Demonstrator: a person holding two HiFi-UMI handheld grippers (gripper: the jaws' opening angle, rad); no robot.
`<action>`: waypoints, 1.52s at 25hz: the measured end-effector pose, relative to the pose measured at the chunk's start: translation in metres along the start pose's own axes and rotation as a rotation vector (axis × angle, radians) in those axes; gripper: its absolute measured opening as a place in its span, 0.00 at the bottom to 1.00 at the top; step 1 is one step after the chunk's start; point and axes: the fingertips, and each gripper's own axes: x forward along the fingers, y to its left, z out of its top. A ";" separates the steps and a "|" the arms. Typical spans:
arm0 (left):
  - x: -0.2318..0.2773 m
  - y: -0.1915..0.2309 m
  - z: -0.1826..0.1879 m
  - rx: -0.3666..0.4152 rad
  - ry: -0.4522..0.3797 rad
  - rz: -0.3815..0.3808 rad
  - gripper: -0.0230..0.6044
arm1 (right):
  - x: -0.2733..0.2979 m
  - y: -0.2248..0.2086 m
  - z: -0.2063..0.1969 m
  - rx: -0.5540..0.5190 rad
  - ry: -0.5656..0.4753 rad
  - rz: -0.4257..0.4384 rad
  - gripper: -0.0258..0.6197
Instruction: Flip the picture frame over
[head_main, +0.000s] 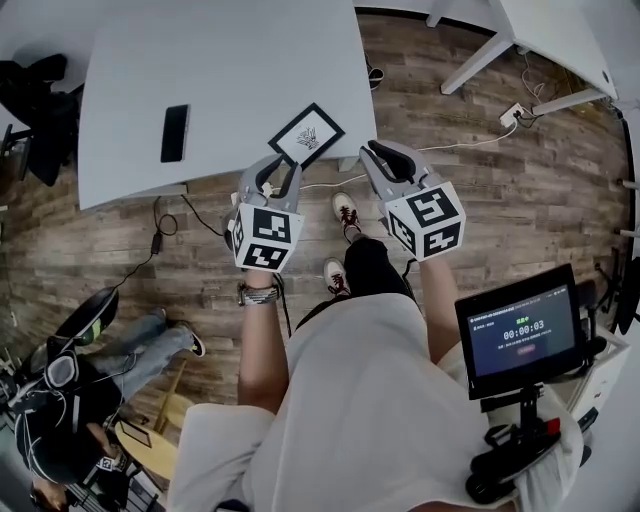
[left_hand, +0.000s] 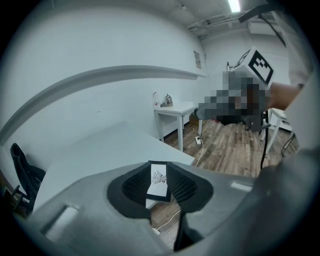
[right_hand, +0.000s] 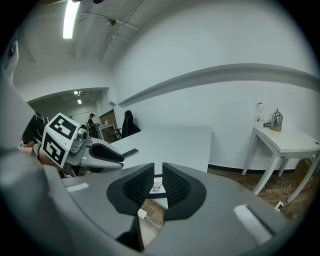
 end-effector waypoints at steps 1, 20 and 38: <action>0.009 0.000 -0.007 0.002 0.013 -0.004 0.18 | 0.007 -0.003 -0.008 0.006 0.012 0.005 0.12; 0.048 -0.033 -0.070 0.093 0.176 -0.095 0.21 | 0.029 -0.003 -0.081 0.084 0.136 0.052 0.12; 0.073 -0.039 -0.108 0.590 0.291 -0.019 0.31 | 0.034 0.005 -0.110 0.138 0.179 0.061 0.12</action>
